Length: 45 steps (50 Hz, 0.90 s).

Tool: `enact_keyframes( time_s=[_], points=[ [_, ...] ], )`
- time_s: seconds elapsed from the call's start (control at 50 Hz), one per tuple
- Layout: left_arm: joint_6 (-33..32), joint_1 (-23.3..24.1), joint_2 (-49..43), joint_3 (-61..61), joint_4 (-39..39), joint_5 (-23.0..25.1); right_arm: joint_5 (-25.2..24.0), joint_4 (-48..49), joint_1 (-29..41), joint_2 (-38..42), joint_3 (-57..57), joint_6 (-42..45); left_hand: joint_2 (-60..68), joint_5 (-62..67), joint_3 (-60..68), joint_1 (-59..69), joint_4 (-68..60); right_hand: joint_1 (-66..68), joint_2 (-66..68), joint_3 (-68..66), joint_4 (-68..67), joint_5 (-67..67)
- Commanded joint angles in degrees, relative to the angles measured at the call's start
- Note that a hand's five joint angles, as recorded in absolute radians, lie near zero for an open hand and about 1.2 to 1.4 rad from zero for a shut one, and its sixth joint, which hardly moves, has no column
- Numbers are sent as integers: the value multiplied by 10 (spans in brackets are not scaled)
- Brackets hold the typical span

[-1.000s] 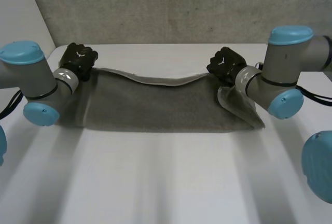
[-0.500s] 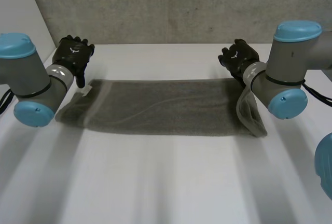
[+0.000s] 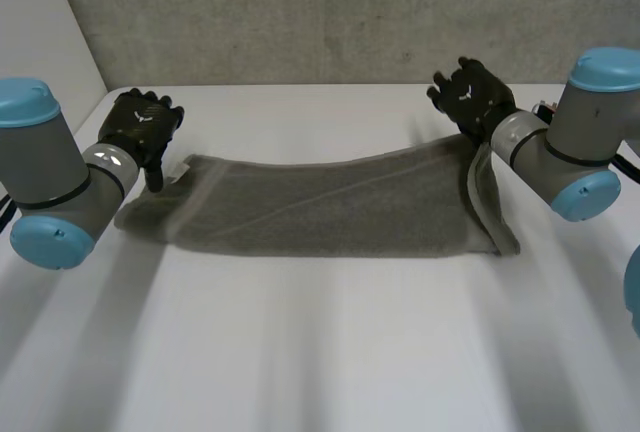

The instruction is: Fold the towel.

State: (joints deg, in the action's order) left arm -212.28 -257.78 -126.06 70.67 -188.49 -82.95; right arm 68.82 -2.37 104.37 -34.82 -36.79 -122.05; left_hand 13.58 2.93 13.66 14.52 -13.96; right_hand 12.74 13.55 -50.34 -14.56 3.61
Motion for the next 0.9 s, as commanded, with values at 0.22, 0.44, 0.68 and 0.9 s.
enact_keyframes(
  time_s=[0.22,0.44,0.68,0.9],
  points=[
    [2,0,1,20,0,2,-29,-116,7,-23,-24,-144,-30,-24,-31,-40,34,-27,-36,403,46,-36],
    [3,1,5,23,0,2,81,-164,9,-8,2,-168,-29,-22,-29,-38,32,-27,-36,403,46,-36],
    [4,1,13,33,0,2,21,-165,17,-90,-68,-228,-29,-22,-29,-38,32,-27,-36,403,46,-36],
    [4,2,19,49,0,2,8,-158,13,-38,-38,-47,-29,-22,-29,-38,32,-27,-36,403,46,-36]
  ],
)
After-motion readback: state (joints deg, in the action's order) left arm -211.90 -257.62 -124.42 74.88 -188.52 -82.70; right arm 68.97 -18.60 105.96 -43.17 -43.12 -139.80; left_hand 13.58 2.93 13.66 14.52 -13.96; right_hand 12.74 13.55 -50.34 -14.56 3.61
